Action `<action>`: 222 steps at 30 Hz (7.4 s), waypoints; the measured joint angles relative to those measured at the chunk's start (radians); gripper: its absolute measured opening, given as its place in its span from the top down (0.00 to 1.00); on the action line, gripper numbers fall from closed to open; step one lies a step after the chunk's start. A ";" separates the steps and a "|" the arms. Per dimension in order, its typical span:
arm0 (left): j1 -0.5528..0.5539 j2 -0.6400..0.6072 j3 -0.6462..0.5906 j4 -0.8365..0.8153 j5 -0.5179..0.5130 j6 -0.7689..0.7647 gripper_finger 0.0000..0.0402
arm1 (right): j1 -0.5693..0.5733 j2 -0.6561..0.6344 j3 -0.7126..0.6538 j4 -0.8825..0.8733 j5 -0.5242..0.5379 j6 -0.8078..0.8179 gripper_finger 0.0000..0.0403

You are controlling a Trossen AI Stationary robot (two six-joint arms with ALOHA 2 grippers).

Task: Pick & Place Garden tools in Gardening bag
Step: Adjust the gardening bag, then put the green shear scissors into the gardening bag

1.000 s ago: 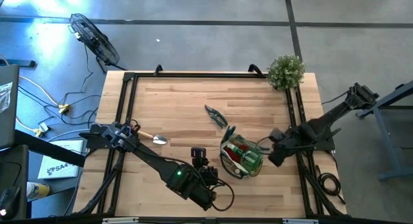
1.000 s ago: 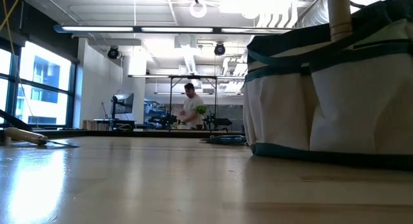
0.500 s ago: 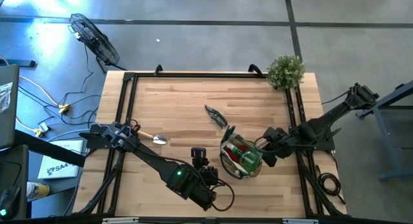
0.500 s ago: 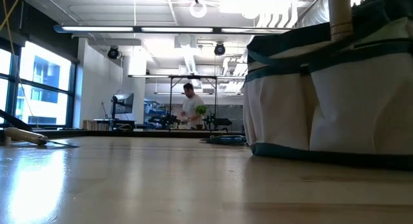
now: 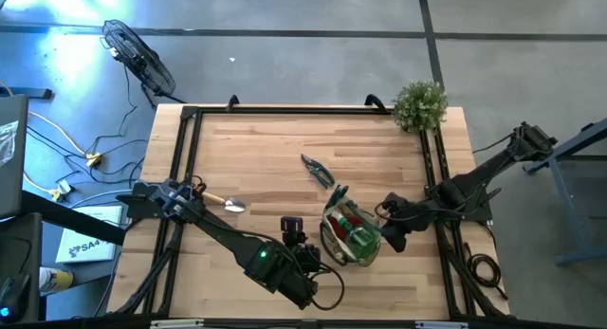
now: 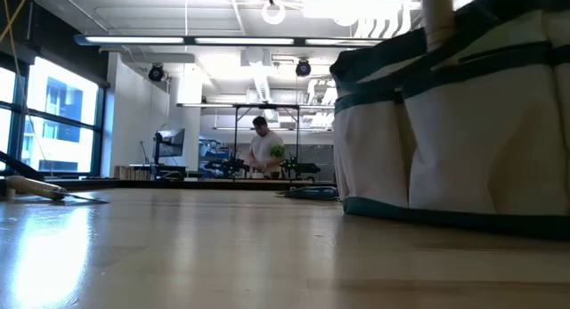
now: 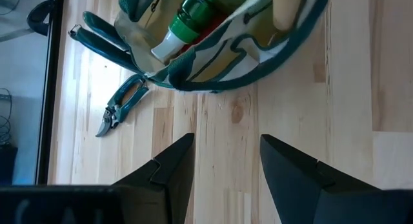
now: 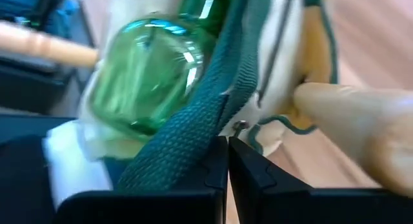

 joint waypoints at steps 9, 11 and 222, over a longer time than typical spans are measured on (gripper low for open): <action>0.000 0.000 0.000 0.001 -0.003 0.000 0.58 | 0.035 0.082 0.000 0.272 -0.133 -0.105 0.99; 0.000 0.000 0.000 0.001 -0.003 0.000 0.58 | 0.039 0.106 0.000 0.312 -0.165 -0.111 0.99; -0.459 -0.195 -0.778 -0.162 -0.416 -1.382 0.58 | -0.784 1.243 1.126 -0.696 -0.034 -0.824 0.51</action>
